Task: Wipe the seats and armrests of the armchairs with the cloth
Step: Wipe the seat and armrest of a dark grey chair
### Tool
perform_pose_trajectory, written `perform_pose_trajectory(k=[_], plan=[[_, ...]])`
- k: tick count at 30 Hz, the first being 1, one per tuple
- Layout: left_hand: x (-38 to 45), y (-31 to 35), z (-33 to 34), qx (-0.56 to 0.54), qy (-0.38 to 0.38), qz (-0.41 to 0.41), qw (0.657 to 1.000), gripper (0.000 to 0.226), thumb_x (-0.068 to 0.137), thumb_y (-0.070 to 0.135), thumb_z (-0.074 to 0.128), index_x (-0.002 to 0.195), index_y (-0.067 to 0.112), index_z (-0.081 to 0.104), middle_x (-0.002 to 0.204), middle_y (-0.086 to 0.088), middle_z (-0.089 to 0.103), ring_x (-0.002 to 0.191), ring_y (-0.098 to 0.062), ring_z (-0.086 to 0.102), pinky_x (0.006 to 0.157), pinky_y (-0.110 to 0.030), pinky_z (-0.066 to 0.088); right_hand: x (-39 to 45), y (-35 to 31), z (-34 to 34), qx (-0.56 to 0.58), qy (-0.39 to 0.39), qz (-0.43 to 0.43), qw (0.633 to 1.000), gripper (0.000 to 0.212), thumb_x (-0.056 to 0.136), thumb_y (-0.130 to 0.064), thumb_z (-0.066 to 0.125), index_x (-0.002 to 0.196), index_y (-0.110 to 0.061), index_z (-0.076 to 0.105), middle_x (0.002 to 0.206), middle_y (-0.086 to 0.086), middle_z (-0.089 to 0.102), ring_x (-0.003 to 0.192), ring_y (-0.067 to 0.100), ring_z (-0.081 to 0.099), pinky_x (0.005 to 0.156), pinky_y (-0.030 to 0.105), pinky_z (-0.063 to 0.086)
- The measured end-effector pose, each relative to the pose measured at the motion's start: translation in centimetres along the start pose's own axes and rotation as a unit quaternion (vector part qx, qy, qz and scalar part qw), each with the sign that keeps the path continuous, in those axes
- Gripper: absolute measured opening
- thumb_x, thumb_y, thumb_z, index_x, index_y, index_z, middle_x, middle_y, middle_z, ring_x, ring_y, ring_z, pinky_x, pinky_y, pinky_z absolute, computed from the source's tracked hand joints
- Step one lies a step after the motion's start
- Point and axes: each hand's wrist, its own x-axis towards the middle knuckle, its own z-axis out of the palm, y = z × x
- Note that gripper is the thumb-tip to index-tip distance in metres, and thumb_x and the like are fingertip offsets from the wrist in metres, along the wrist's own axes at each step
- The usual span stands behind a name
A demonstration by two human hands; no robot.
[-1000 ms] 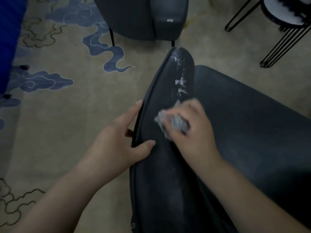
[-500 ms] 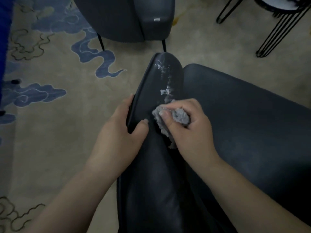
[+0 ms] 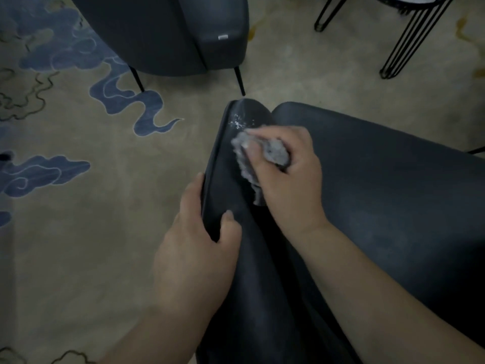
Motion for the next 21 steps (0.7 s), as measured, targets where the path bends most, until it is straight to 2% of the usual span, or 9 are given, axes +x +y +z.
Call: perform_pose_trajectory(k=[2, 3, 6, 8, 11, 13, 17, 19, 21], plan=[[0.0, 0.0, 0.0, 0.001, 0.002, -0.002, 1.0, 0.059, 0.076, 0.049, 0.044, 0.134, 0.05, 0.03, 0.116, 0.013, 0.063, 0.097, -0.021, 0.061, 0.073, -0.033, 0.04, 0.4, -0.3, 1.2, -0.034, -0.045, -0.058, 0.997, 0.014, 0.082, -0.022, 0.071, 0.096, -0.021, 0.072, 0.098, 0.003, 0.051, 0.093, 0.01, 0.054, 0.088, 0.014, 0.04], [0.0, 0.1, 0.0, -0.005, -0.001, -0.003, 1.0, 0.06, 0.076, 0.049, 0.045, 0.134, 0.051, 0.029, 0.118, 0.013, 0.063, 0.099, -0.02, 0.061, 0.075, -0.033, 0.042, 0.3, 0.1, 1.2, -0.047, -0.05, -0.059, 0.996, 0.014, 0.082, -0.02, 0.072, 0.096, -0.02, 0.073, 0.097, 0.003, 0.05, 0.092, 0.011, 0.054, 0.087, 0.015, 0.041], [0.2, 0.0, 0.1, -0.024, -0.004, -0.007, 1.0, 0.061, 0.077, 0.052, 0.045, 0.136, 0.052, 0.029, 0.126, 0.015, 0.059, 0.108, -0.016, 0.059, 0.082, -0.032, 0.043, 0.0, 1.9, -0.5, -0.013, 0.006, 0.04, 0.999, 0.012, 0.084, -0.012, 0.07, 0.093, -0.02, 0.07, 0.103, 0.01, 0.056, 0.091, -0.001, 0.055, 0.085, 0.006, 0.037], [0.2, -0.1, 0.2, -0.034, -0.004, -0.012, 0.999, 0.062, 0.076, 0.055, 0.044, 0.136, 0.054, 0.028, 0.127, 0.018, 0.058, 0.109, -0.014, 0.058, 0.085, -0.032, 0.043, 0.0, 2.4, -1.0, 0.02, 0.027, 0.09, 0.995, 0.01, 0.085, -0.014, 0.069, 0.09, -0.022, 0.069, 0.105, 0.01, 0.058, 0.092, -0.004, 0.056, 0.083, 0.004, 0.038], [0.3, -0.3, 0.3, -0.036, 0.001, -0.013, 0.999, 0.069, 0.068, 0.06, 0.04, 0.135, 0.055, 0.028, 0.127, 0.021, 0.058, 0.109, -0.011, 0.059, 0.082, -0.028, 0.04, 0.4, 1.5, 0.1, -0.001, 0.01, 0.011, 1.0, 0.009, 0.082, -0.025, 0.069, 0.091, -0.029, 0.069, 0.101, 0.004, 0.057, 0.095, 0.004, 0.058, 0.087, 0.01, 0.04], [0.4, -0.4, 0.4, -0.033, 0.003, -0.014, 0.999, 0.07, 0.066, 0.062, 0.037, 0.135, 0.055, 0.028, 0.126, 0.02, 0.059, 0.107, -0.012, 0.059, 0.081, -0.027, 0.039, 0.8, 1.5, 0.6, -0.013, -0.017, -0.009, 1.0, 0.013, 0.082, -0.024, 0.07, 0.093, -0.03, 0.068, 0.1, 0.004, 0.054, 0.096, 0.01, 0.057, 0.089, 0.013, 0.041], [0.4, -0.3, 0.4, -0.026, 0.006, -0.006, 1.0, 0.071, 0.066, 0.063, 0.036, 0.136, 0.055, 0.027, 0.127, 0.019, 0.058, 0.107, -0.012, 0.059, 0.081, -0.027, 0.04, 2.1, 2.2, -0.9, -0.002, 0.023, 0.087, 0.996, 0.01, 0.085, -0.011, 0.069, 0.088, -0.021, 0.067, 0.104, 0.013, 0.057, 0.093, 0.006, 0.057, 0.085, 0.008, 0.038], [0.4, -0.2, 0.5, -0.025, 0.012, 0.001, 1.0, 0.07, 0.066, 0.062, 0.037, 0.136, 0.053, 0.028, 0.128, 0.018, 0.058, 0.109, -0.012, 0.059, 0.084, -0.03, 0.045, 2.0, 1.6, -0.7, -0.002, 0.023, 0.046, 0.999, 0.007, 0.085, -0.018, 0.069, 0.088, -0.024, 0.068, 0.102, 0.01, 0.057, 0.094, 0.007, 0.057, 0.085, 0.009, 0.039], [0.5, 0.0, 0.5, -0.02, 0.017, 0.01, 1.0, 0.07, 0.067, 0.062, 0.038, 0.136, 0.05, 0.03, 0.128, 0.018, 0.058, 0.11, -0.01, 0.059, 0.085, -0.029, 0.045, 1.8, 0.4, 0.6, -0.032, -0.031, -0.048, 0.998, 0.009, 0.082, -0.025, 0.07, 0.091, -0.024, 0.071, 0.099, 0.007, 0.055, 0.095, 0.012, 0.056, 0.088, 0.017, 0.042]])
